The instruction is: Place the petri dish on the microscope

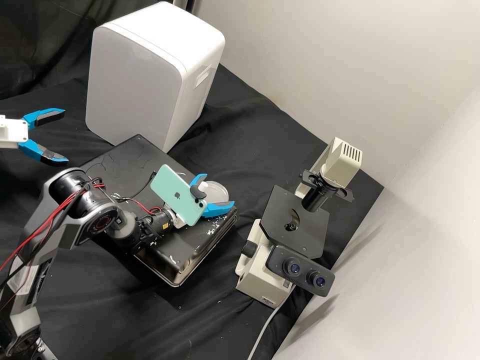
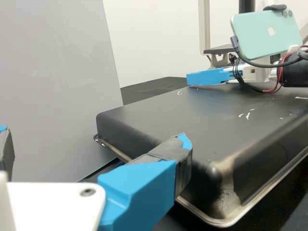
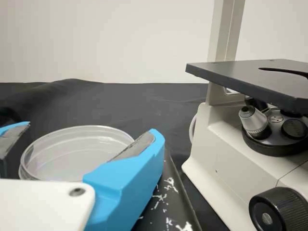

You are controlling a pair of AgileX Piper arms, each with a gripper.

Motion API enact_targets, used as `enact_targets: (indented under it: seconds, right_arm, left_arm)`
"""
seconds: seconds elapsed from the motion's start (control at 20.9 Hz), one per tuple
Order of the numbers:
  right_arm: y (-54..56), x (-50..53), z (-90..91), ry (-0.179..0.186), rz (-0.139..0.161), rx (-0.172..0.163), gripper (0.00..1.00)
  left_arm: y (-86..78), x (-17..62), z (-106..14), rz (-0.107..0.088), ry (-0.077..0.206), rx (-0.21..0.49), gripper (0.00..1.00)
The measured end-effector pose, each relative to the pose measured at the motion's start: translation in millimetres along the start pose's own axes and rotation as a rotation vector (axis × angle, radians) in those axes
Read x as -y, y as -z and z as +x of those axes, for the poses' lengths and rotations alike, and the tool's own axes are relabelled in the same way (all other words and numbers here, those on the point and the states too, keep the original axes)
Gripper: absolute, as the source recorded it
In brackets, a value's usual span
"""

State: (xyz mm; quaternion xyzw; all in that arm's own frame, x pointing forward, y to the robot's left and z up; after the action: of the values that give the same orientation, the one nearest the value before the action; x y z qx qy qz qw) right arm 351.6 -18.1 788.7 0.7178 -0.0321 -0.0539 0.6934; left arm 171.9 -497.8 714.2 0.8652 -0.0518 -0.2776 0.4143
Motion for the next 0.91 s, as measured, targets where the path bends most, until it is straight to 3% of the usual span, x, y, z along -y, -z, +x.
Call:
enact_targets:
  seconds: [0.24,0.43,0.53,0.67,0.91]
  right_arm:
    - [0.3,-2.9,-3.0,0.002,0.007,-0.004,0.00]
    - [3.4,-12.4,-7.7,-0.019,0.013,-0.010,0.00]
    - [3.9,-17.1,-11.6,-0.007,0.026,-0.004,0.00]
    - [6.6,-29.5,-18.9,-0.027,0.054,-0.003,0.00]
    - [16.8,-54.8,-27.6,-0.088,0.073,-0.052,0.00]
  left_arm:
    - [0.0,0.0,0.0,0.000,0.000,0.000,1.00]
    - [-0.1,-0.4,0.4,0.000,-0.002,0.000,1.00]
    - [0.0,-0.1,0.5,0.000,0.000,0.000,1.00]
    - [0.2,1.7,1.1,0.000,0.009,-0.001,1.00]
    - [0.2,1.7,1.1,0.000,0.009,-0.001,1.00]
